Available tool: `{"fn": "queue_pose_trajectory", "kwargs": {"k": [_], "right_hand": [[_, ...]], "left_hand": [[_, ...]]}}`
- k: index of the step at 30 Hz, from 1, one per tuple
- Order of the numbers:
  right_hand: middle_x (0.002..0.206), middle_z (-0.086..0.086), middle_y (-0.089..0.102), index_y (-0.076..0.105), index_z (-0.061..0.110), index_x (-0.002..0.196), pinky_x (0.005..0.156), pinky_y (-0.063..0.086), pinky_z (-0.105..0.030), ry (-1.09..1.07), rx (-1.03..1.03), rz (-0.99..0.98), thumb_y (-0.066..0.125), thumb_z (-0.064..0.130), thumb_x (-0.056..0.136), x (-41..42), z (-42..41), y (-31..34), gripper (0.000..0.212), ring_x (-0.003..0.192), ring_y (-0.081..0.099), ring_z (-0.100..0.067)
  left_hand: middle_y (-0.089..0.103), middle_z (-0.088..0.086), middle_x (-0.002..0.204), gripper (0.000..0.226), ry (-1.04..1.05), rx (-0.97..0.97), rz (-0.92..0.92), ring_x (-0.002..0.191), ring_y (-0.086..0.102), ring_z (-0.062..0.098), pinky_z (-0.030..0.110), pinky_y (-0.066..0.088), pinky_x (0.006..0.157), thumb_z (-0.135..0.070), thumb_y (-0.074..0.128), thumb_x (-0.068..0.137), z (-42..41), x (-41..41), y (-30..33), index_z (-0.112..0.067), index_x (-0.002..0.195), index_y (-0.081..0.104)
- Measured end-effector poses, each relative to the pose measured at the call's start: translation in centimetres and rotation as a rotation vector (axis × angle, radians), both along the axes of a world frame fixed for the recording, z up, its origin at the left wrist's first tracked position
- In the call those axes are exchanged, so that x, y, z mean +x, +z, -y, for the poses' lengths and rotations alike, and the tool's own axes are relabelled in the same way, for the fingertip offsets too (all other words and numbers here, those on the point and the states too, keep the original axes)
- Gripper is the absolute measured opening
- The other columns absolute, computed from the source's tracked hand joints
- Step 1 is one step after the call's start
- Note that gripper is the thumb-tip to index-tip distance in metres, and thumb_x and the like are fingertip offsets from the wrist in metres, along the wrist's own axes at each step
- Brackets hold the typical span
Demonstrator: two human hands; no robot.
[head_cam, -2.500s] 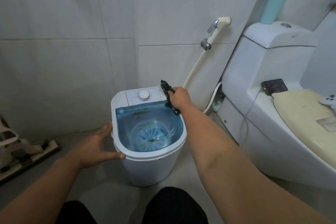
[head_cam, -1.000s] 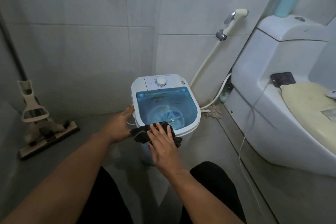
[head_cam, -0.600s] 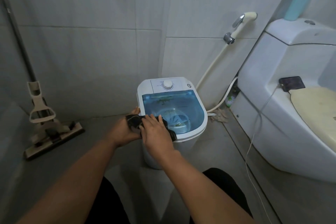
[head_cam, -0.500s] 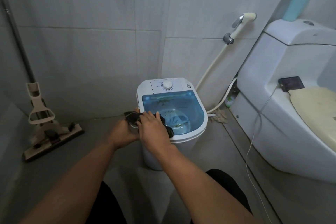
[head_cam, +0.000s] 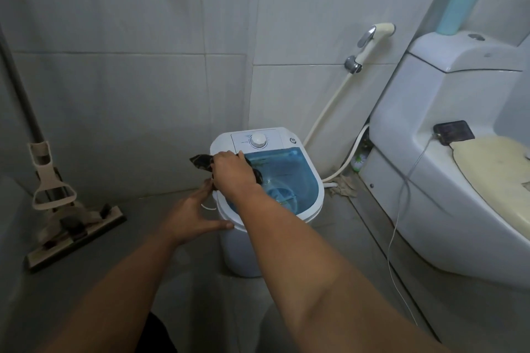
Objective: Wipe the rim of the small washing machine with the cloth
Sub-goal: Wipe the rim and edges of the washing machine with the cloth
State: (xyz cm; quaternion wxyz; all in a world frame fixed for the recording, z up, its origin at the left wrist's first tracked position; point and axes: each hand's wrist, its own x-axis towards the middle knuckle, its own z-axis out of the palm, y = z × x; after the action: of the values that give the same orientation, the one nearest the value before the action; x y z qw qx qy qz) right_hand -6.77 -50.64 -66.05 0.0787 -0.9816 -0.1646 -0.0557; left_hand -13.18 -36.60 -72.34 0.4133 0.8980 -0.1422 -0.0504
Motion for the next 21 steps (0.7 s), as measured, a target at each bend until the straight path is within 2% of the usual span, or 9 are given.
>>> {"fn": "queue_pose_trajectory", "kwargs": {"k": [3,7,11,17,21], "right_hand": [[0.113,-0.013,0.066,0.063,0.007,0.109,0.104,0.035,-0.046,-0.079,0.044,-0.011,0.055,0.008,0.090,0.0,2.7,0.8,0.021,0.109,0.059,-0.032],[0.113,-0.013,0.067,0.064,0.008,0.108,0.091,0.042,-0.041,-0.168,0.041,-0.053,0.056,0.009,0.091,0.0,6.8,1.7,0.019,0.105,0.060,-0.035],[0.110,-0.014,0.067,0.064,0.008,0.108,0.077,0.046,-0.037,-0.259,0.054,-0.073,0.054,0.010,0.092,0.8,9.7,1.9,0.019,0.101,0.064,-0.036],[0.112,-0.016,0.068,0.065,0.006,0.112,0.082,0.051,-0.037,-0.443,0.082,-0.135,0.056,0.011,0.092,1.0,14.0,3.1,0.023,0.102,0.065,-0.035],[0.107,-0.018,0.069,0.067,0.003,0.107,0.075,0.050,-0.036,-0.617,0.180,-0.160,0.056,0.009,0.090,0.6,17.3,2.7,0.021,0.097,0.066,-0.036]], "left_hand": [[0.027,-0.019,0.157,0.126,0.036,0.013,0.002,0.145,0.024,-0.002,0.025,0.023,0.119,-0.066,0.089,0.053,-0.1,0.2,-0.4,-0.029,0.157,0.029],[0.028,-0.013,0.163,0.130,0.021,0.027,-0.002,0.150,0.022,0.000,0.030,0.023,0.124,-0.075,0.087,0.048,-0.3,0.5,-0.4,-0.031,0.157,0.032],[0.027,-0.013,0.163,0.130,0.014,0.045,-0.001,0.149,0.023,0.000,0.025,0.020,0.122,-0.073,0.088,0.049,-0.4,0.5,-0.1,-0.030,0.157,0.031],[0.025,-0.015,0.164,0.131,-0.015,0.103,-0.005,0.150,0.023,0.001,0.025,0.022,0.122,-0.080,0.082,0.049,-0.4,0.7,0.7,-0.037,0.158,0.025],[0.024,-0.014,0.164,0.133,-0.014,0.123,-0.008,0.150,0.024,0.002,0.028,0.024,0.123,-0.083,0.080,0.048,-0.4,0.5,1.1,-0.036,0.158,0.024]]}}
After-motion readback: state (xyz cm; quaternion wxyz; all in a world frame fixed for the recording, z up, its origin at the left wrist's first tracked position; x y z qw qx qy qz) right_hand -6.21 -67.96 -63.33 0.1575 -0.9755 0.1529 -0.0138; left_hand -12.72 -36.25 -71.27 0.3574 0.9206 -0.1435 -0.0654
